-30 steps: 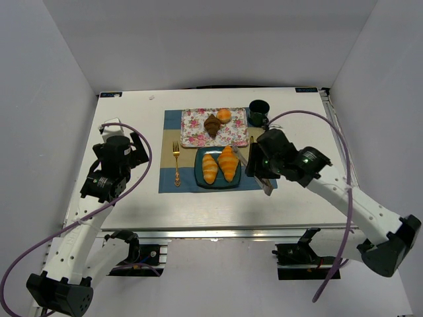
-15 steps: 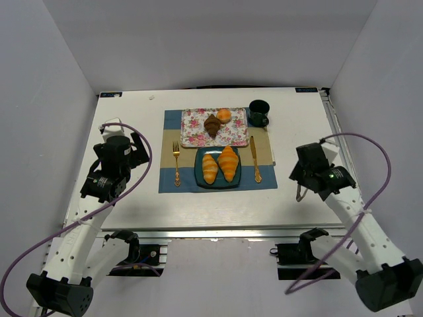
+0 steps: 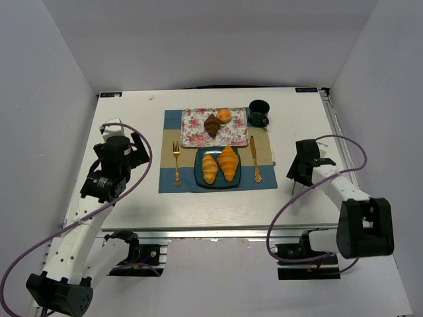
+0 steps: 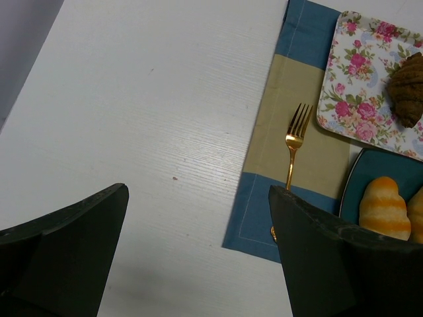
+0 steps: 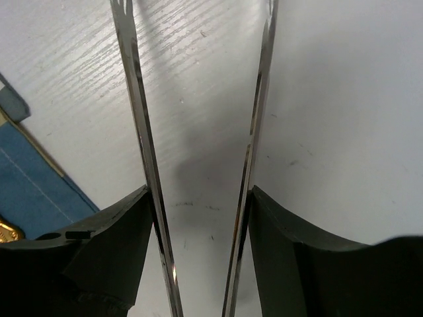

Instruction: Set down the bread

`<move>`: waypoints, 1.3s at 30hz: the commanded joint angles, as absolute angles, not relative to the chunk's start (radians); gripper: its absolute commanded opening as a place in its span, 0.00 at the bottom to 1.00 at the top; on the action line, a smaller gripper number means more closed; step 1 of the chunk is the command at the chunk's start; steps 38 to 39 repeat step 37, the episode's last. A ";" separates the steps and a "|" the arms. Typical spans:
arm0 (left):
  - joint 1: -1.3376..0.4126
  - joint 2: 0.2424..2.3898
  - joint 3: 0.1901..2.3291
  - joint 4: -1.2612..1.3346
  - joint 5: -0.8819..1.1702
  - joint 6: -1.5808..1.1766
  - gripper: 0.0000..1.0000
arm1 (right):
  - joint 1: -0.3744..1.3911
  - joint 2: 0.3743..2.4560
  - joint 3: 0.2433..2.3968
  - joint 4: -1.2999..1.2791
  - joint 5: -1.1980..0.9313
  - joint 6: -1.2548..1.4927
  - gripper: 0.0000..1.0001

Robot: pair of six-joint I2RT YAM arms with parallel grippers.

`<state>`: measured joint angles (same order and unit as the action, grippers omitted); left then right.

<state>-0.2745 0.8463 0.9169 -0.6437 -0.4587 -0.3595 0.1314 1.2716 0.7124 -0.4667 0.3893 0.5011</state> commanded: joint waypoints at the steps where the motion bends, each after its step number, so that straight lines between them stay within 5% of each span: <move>1: -0.279 0.819 0.934 -0.644 -0.466 -0.354 0.98 | 0.115 1.342 0.721 -0.361 0.354 0.480 0.64; 8: -0.279 0.822 0.934 -0.646 -0.483 -0.338 0.98 | 0.109 1.420 0.715 -0.357 0.342 0.497 0.66; 12: -0.279 0.827 0.934 -0.646 -0.491 -0.333 0.98 | 0.109 1.364 0.727 -0.390 0.327 0.497 0.89; 26: -0.279 0.862 0.940 -0.635 -0.492 -0.353 0.98 | 0.109 0.931 1.023 -0.796 0.187 0.506 0.89; 39: -0.279 0.847 0.946 -0.650 -0.495 -0.361 0.98 | 0.107 0.887 1.129 -0.804 0.169 0.459 0.89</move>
